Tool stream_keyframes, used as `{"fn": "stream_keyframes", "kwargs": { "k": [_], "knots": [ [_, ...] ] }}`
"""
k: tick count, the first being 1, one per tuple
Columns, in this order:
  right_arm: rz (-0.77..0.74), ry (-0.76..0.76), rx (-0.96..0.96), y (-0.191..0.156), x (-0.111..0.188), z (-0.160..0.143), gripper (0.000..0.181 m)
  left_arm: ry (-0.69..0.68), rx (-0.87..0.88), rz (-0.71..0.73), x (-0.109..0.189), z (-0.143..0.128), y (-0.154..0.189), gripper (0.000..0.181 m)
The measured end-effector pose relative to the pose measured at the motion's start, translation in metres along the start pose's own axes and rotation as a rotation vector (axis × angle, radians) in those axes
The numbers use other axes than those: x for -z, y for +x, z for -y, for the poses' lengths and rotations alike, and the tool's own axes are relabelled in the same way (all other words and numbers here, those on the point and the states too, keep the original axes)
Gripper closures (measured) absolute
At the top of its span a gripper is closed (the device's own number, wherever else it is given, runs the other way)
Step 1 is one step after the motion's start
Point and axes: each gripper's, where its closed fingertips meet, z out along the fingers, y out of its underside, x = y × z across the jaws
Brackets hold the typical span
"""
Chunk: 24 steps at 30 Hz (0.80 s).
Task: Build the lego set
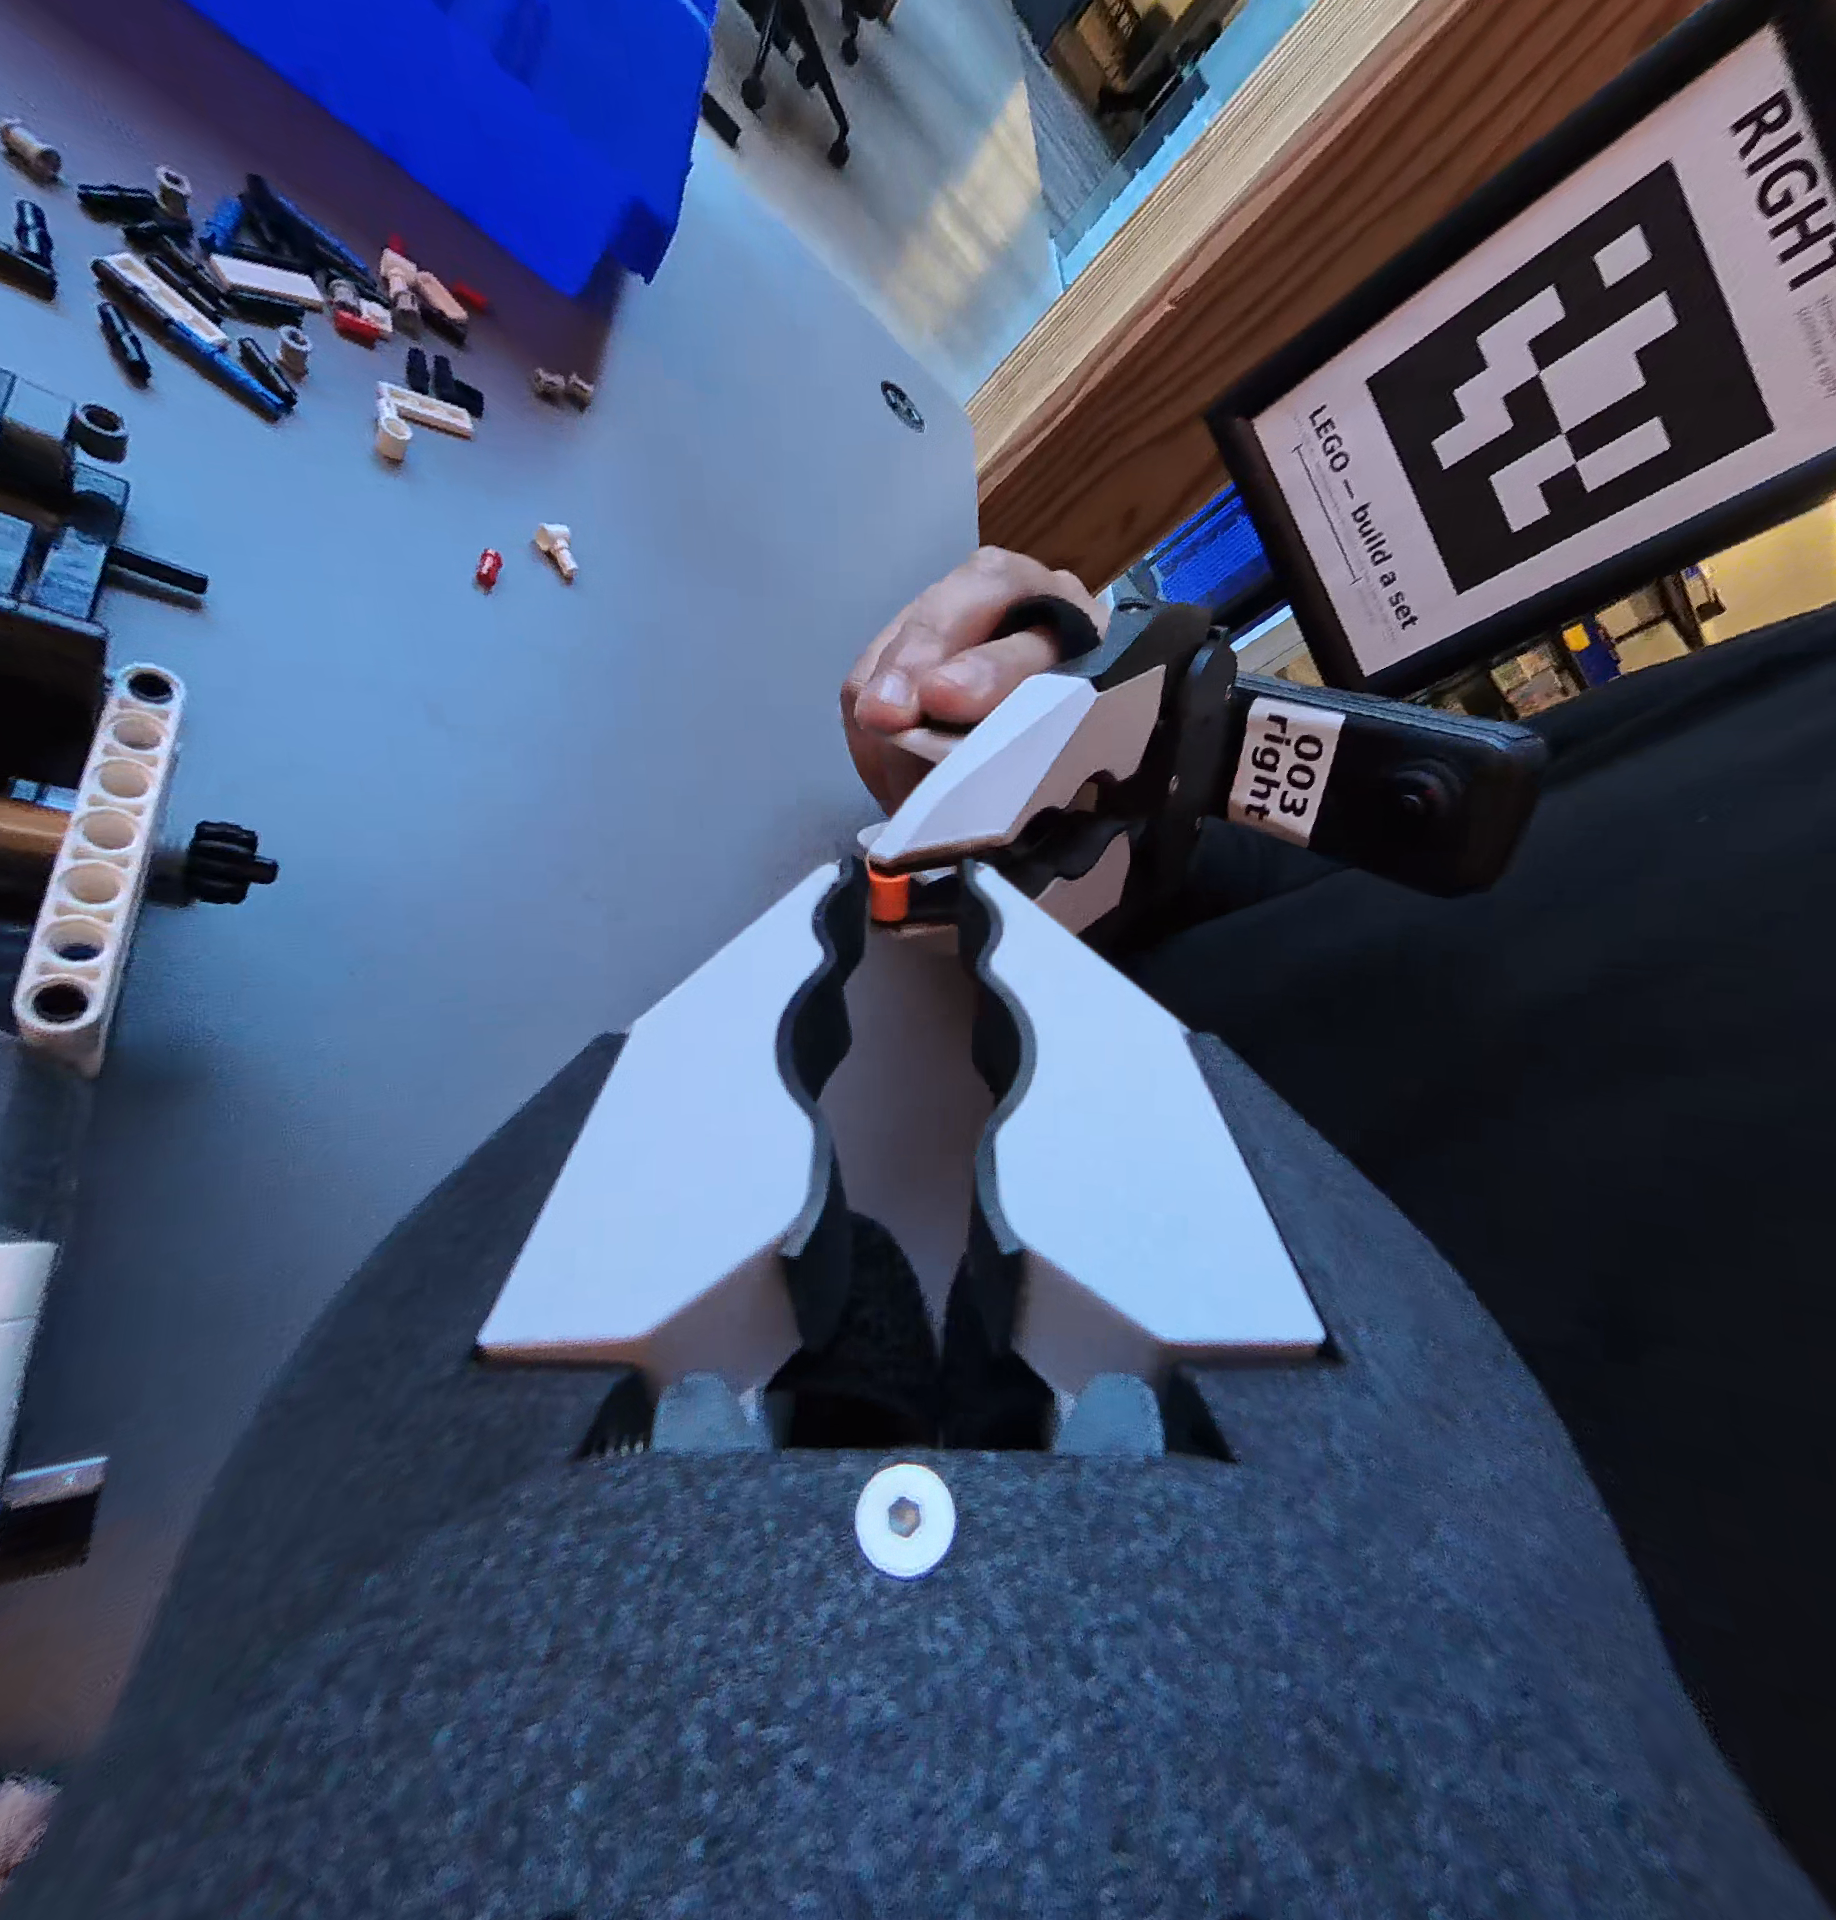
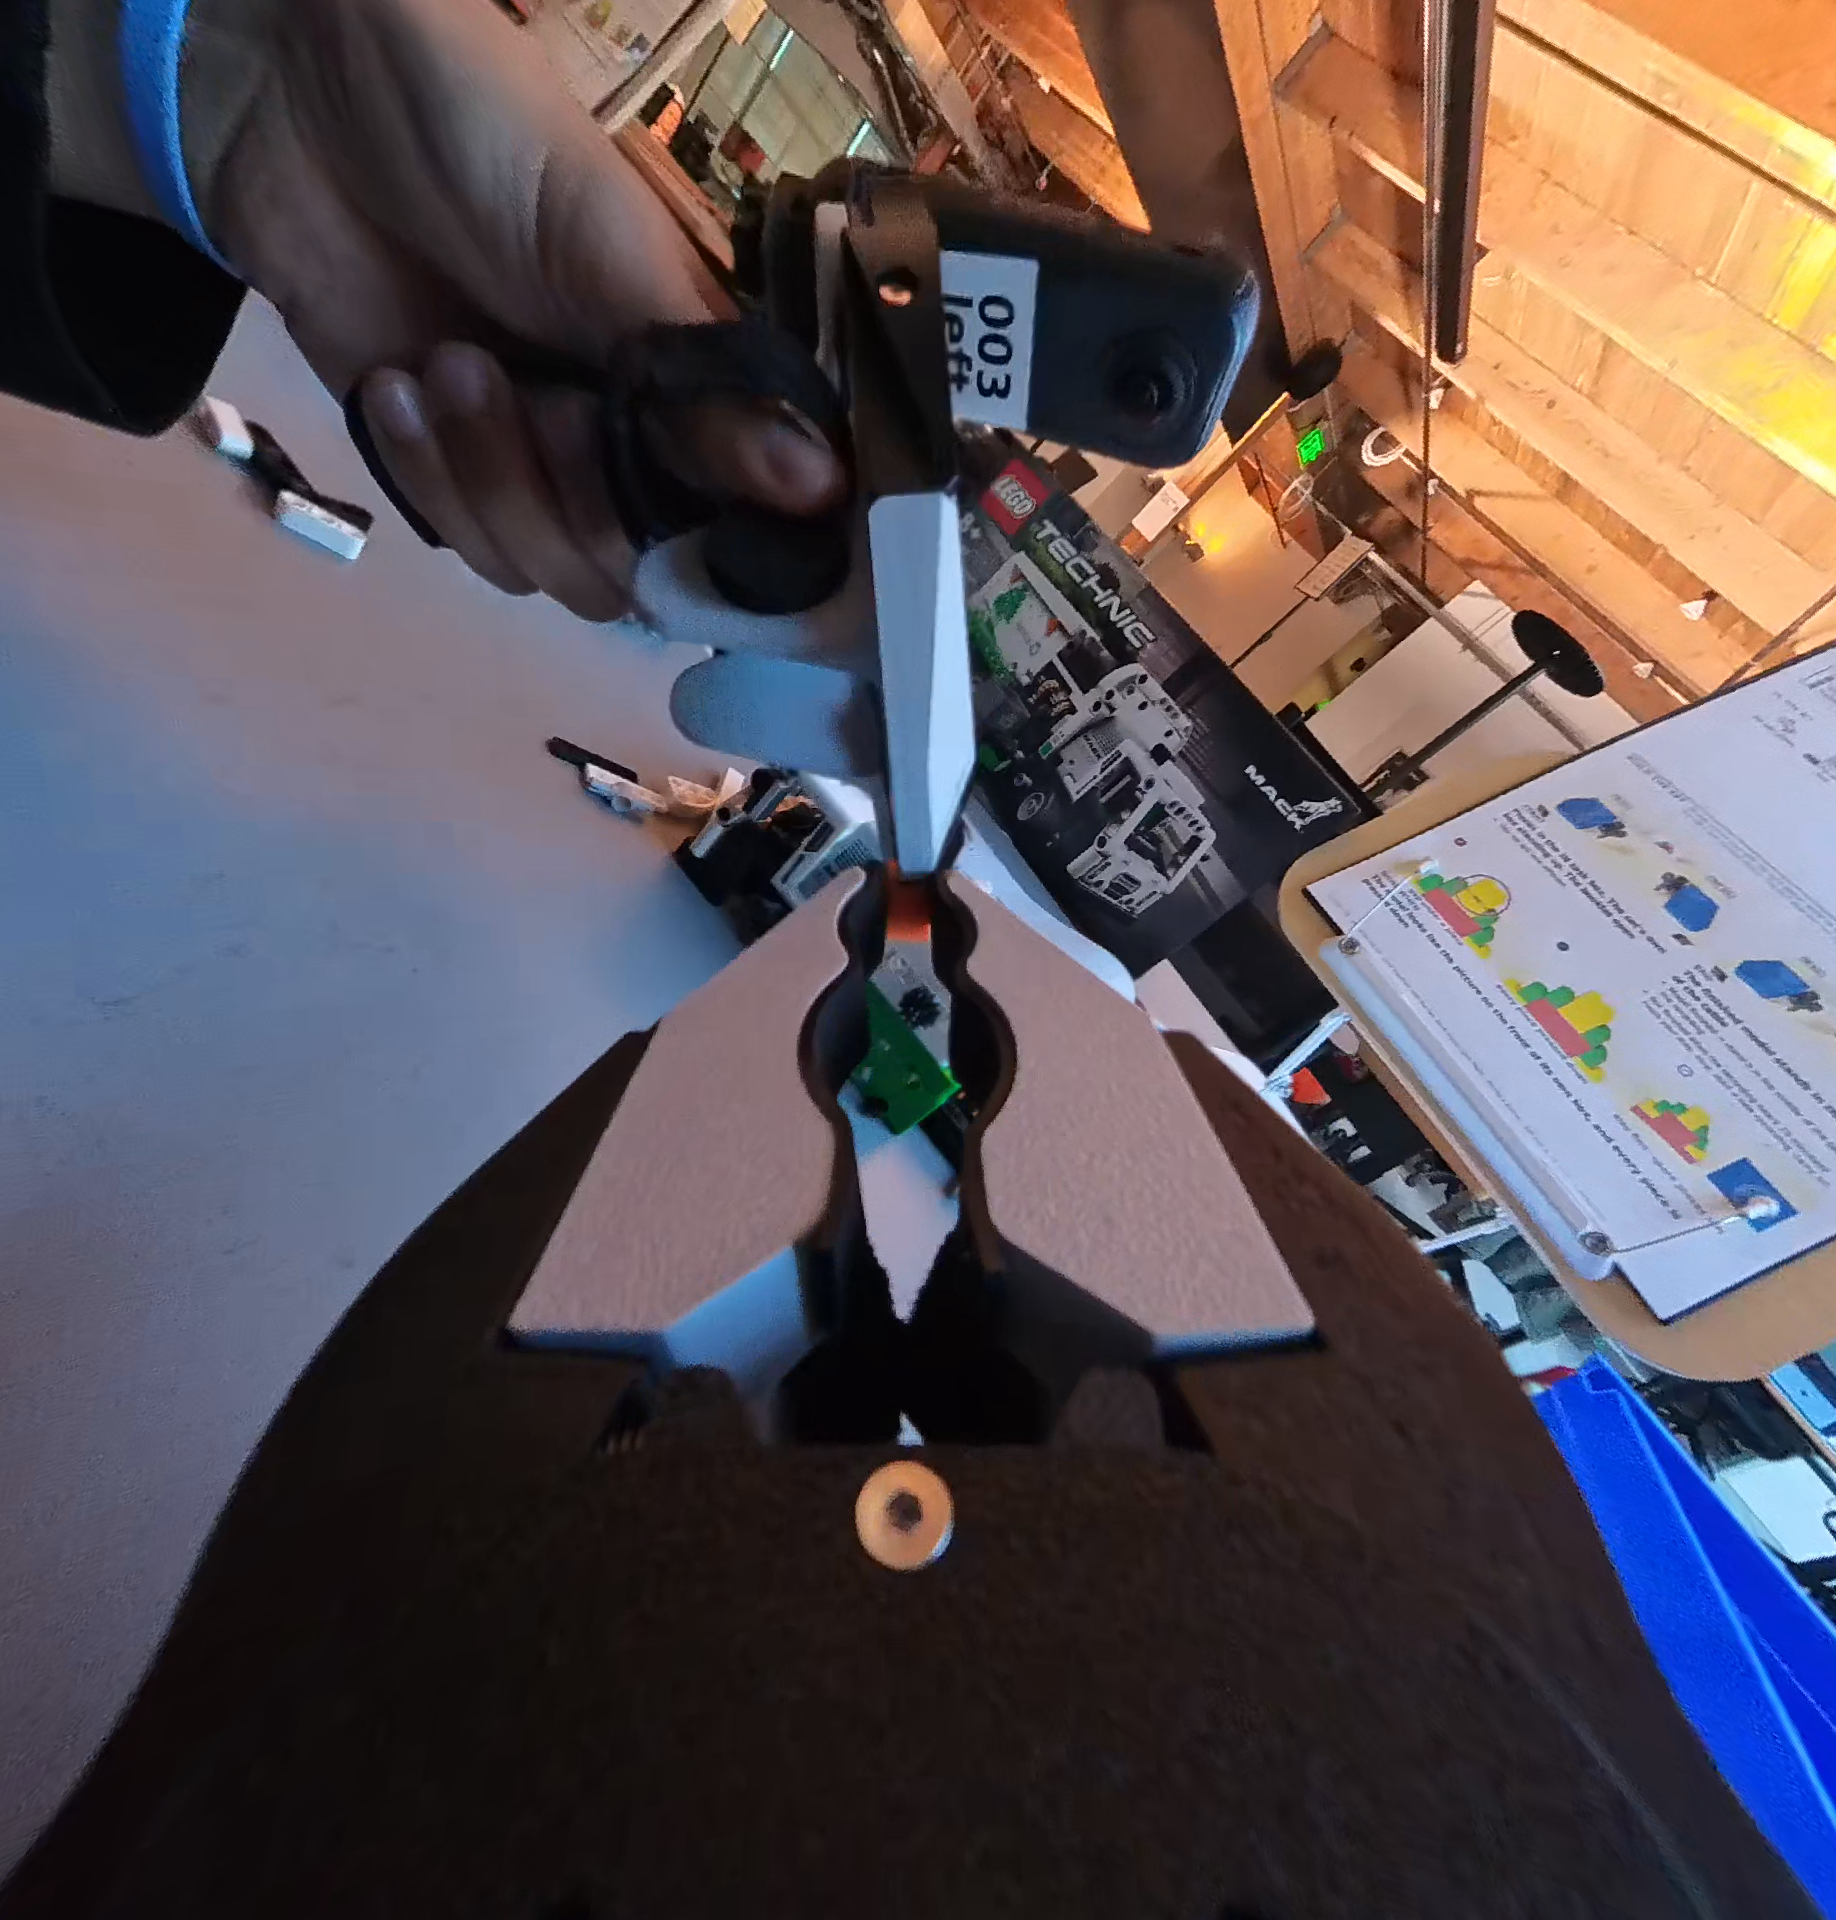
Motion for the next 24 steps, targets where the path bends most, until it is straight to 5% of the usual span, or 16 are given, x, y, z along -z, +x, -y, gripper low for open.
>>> {"fn": "stream_keyframes", "kwargs": {
  "k": [14, 24],
  "knots": [
    [0.047, -0.002, 0.011, -0.011, -0.004, -0.010, 0.174, -0.100, -0.035, -0.027, -0.001, -0.012, -0.013, 0.175],
    [0.177, 0.076, -0.314, -0.007, 0.004, 0.001, 0.160, -0.112, -0.306, -0.040, 0.005, -0.011, 0.006, 0.175]
  ]
}}
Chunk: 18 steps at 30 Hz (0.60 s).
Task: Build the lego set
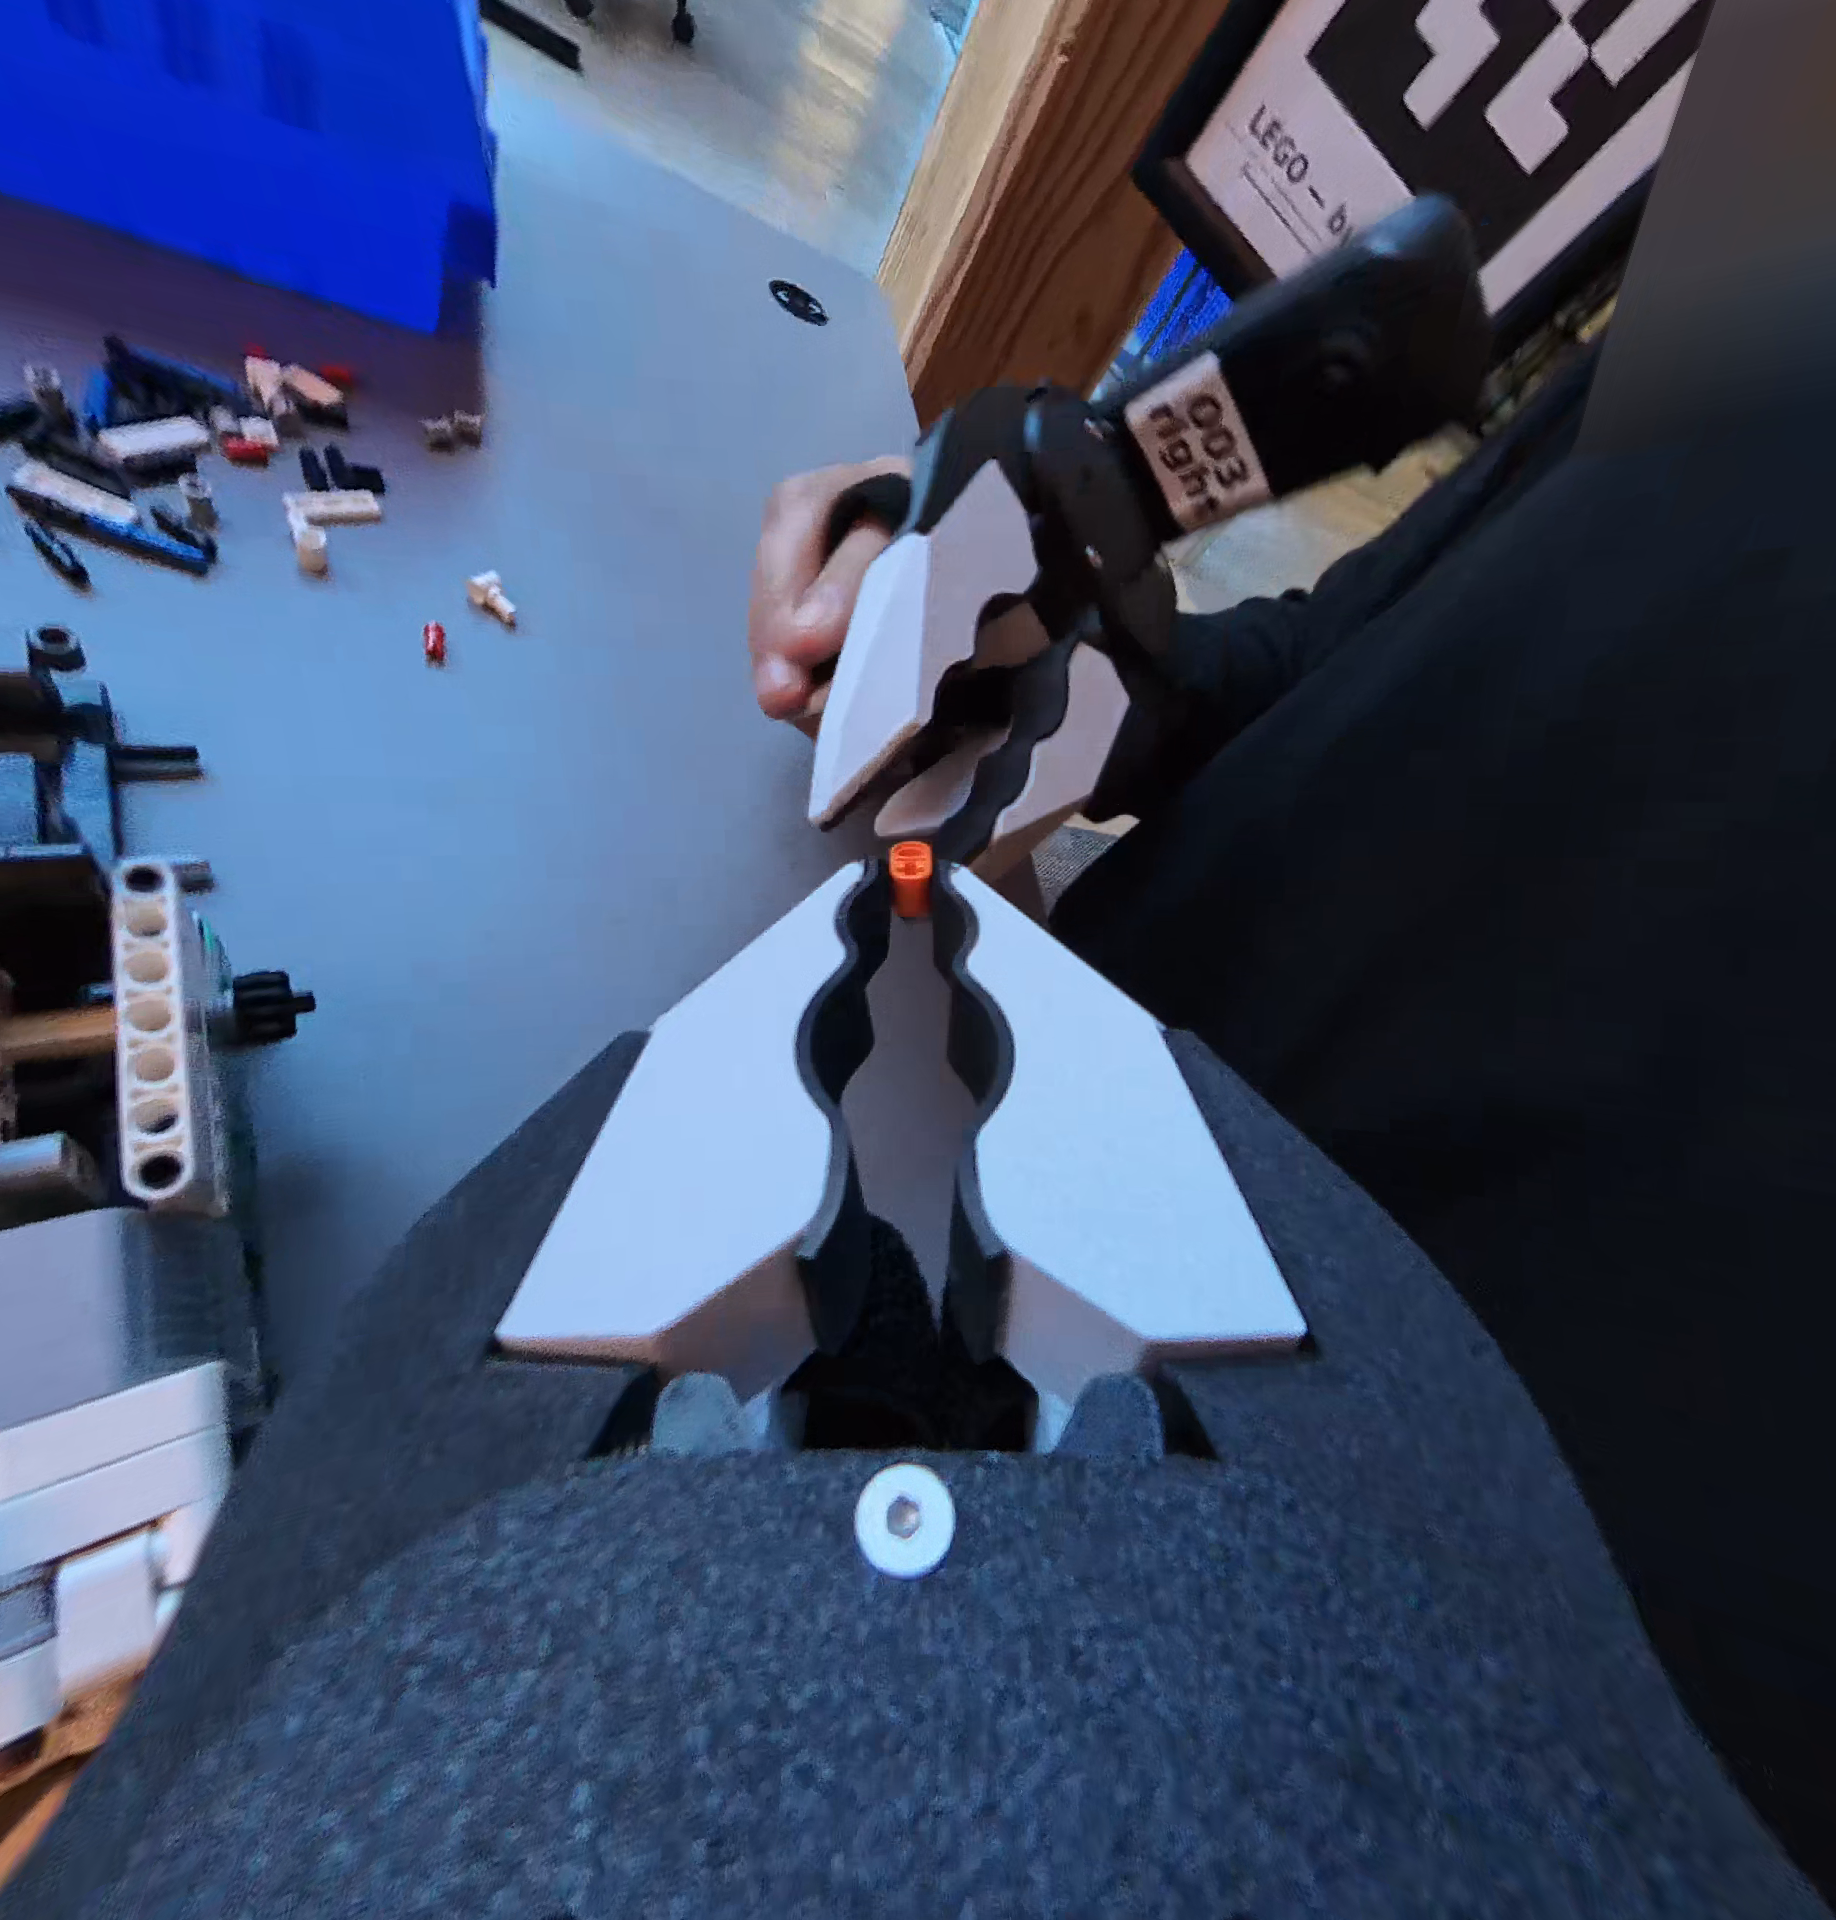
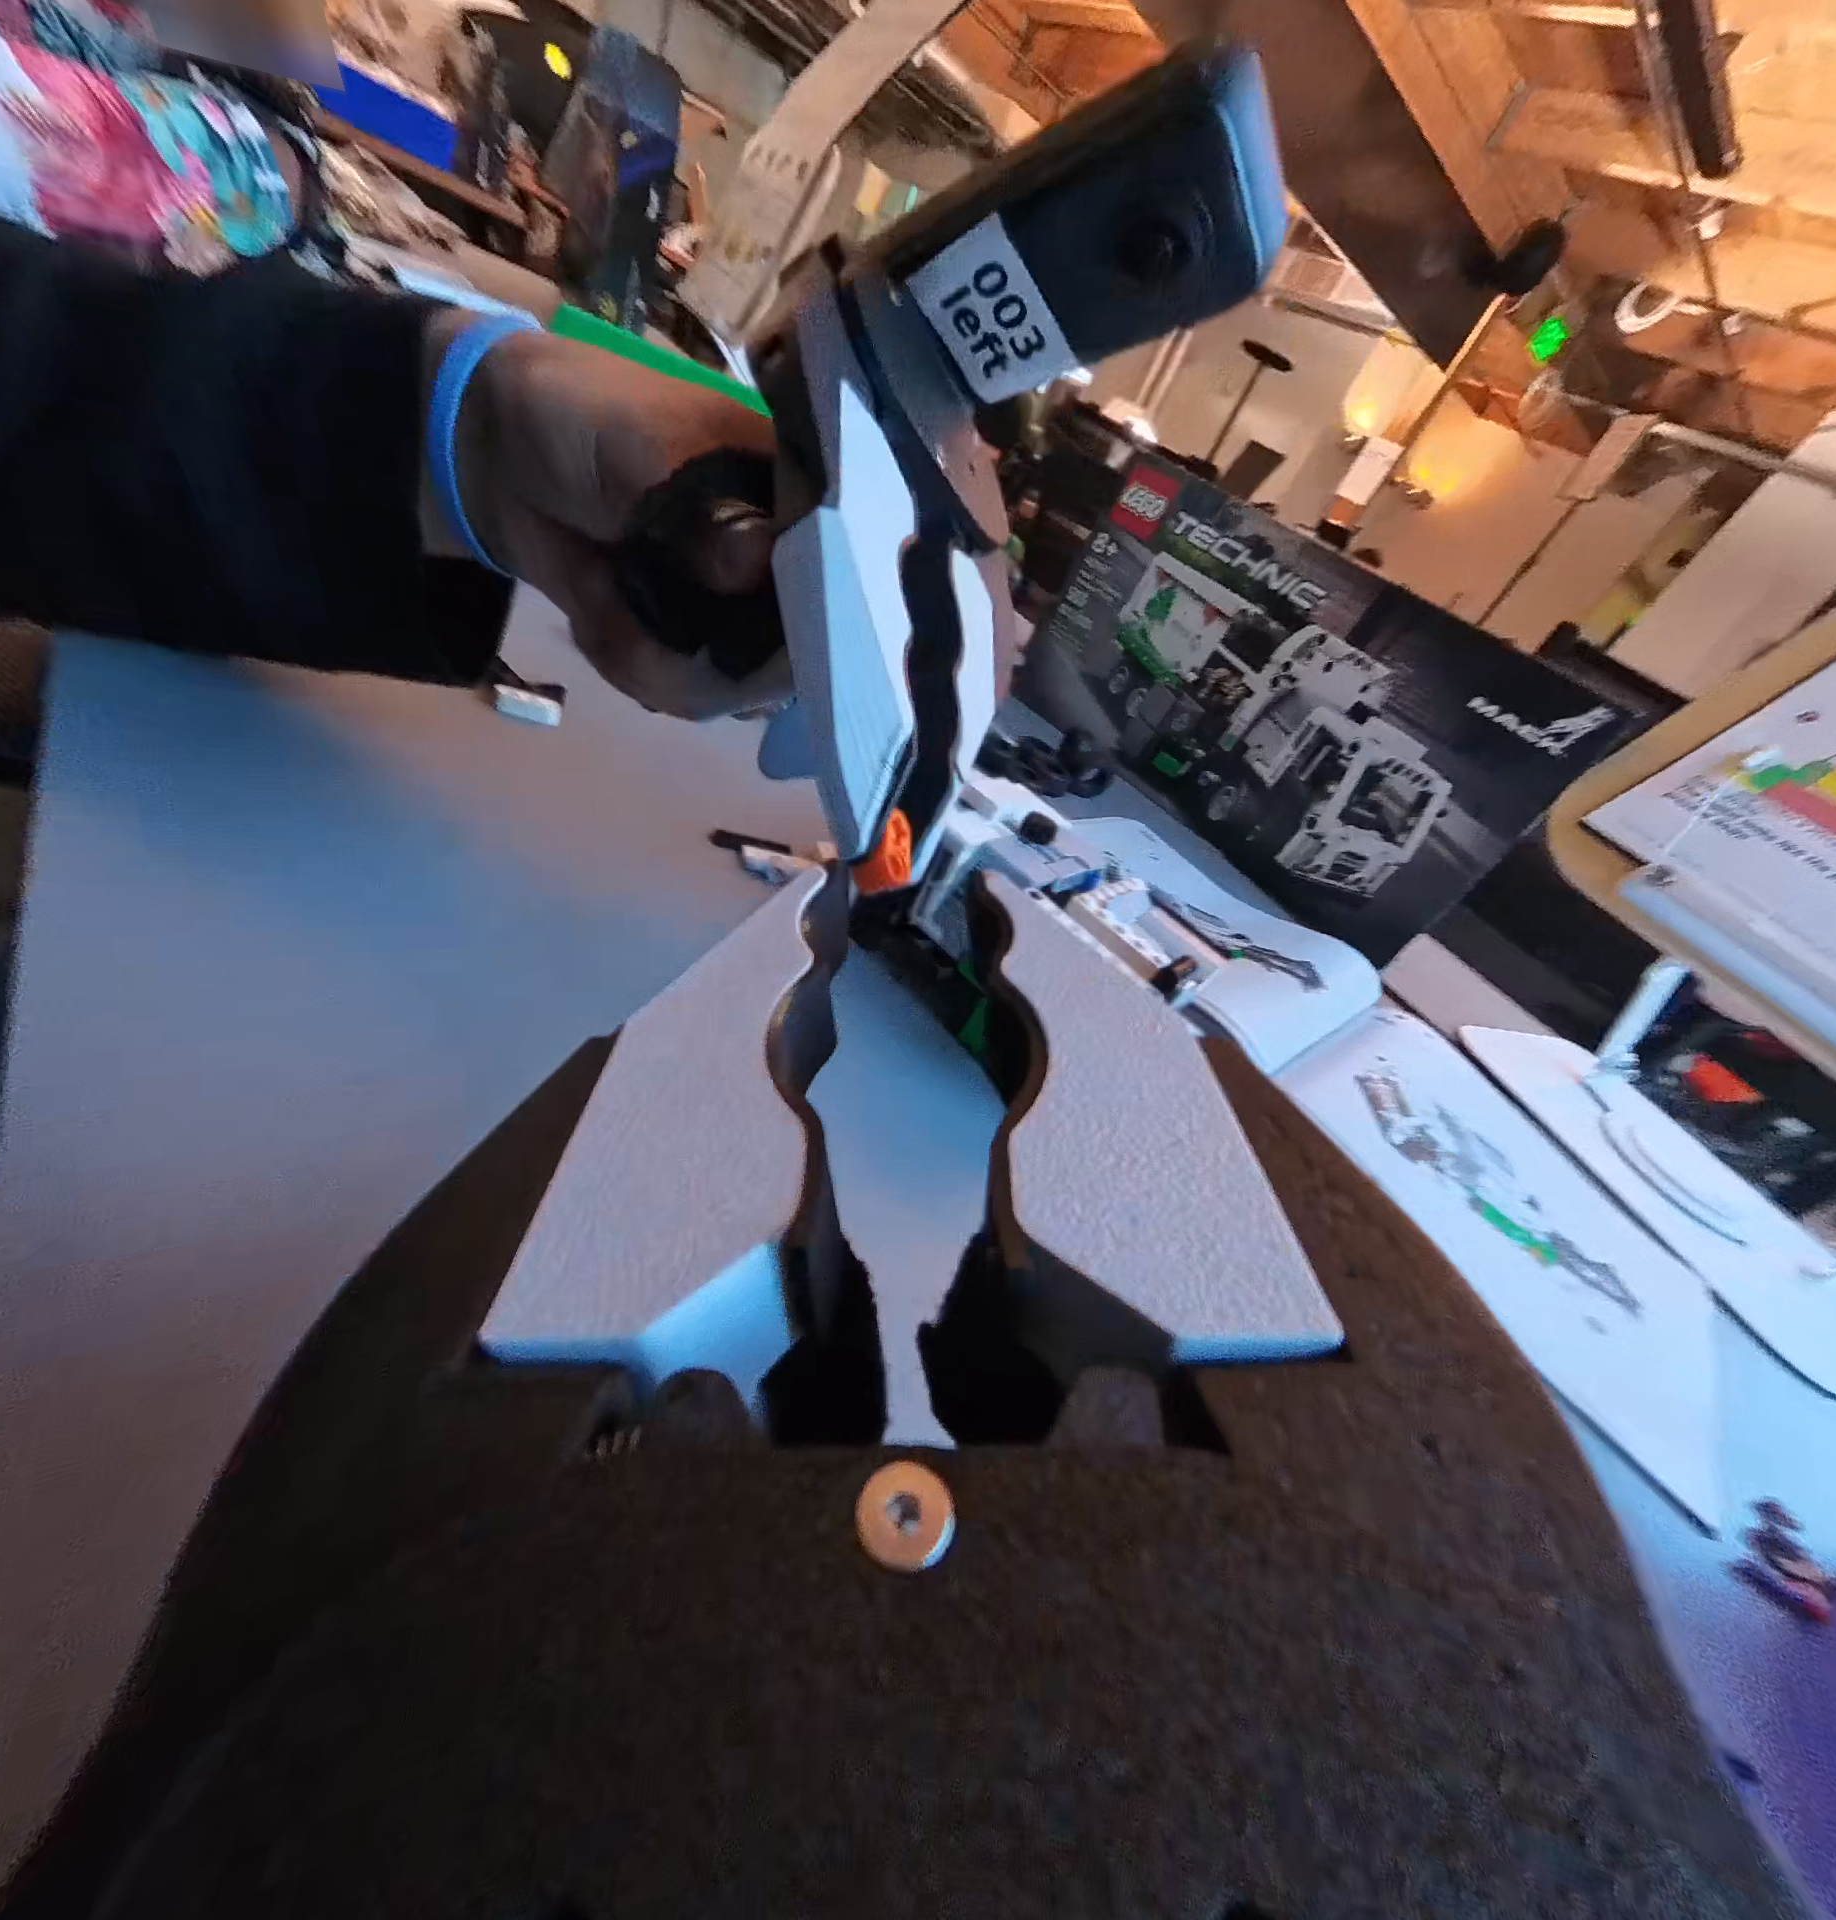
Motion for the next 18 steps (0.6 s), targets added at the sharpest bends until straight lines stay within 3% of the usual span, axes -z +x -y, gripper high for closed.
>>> {"fn": "stream_keyframes", "kwargs": {
  "k": [6, 13, 18],
  "knots": [
    [0.237, 0.078, -0.361, -0.007, 0.008, 0.009, 0.163, -0.011, -0.273, 0.126, 0.005, 0.007, 0.005, 0.175],
    [0.488, 0.182, -0.783, -0.012, 0.013, 0.026, 0.158, 0.113, -0.516, 0.261, 0.013, 0.027, 0.009, 0.175],
    [0.465, 0.218, -0.821, -0.006, 0.010, 0.030, 0.156, 0.106, -0.533, 0.287, 0.010, 0.023, 0.005, 0.175]
  ]
}}
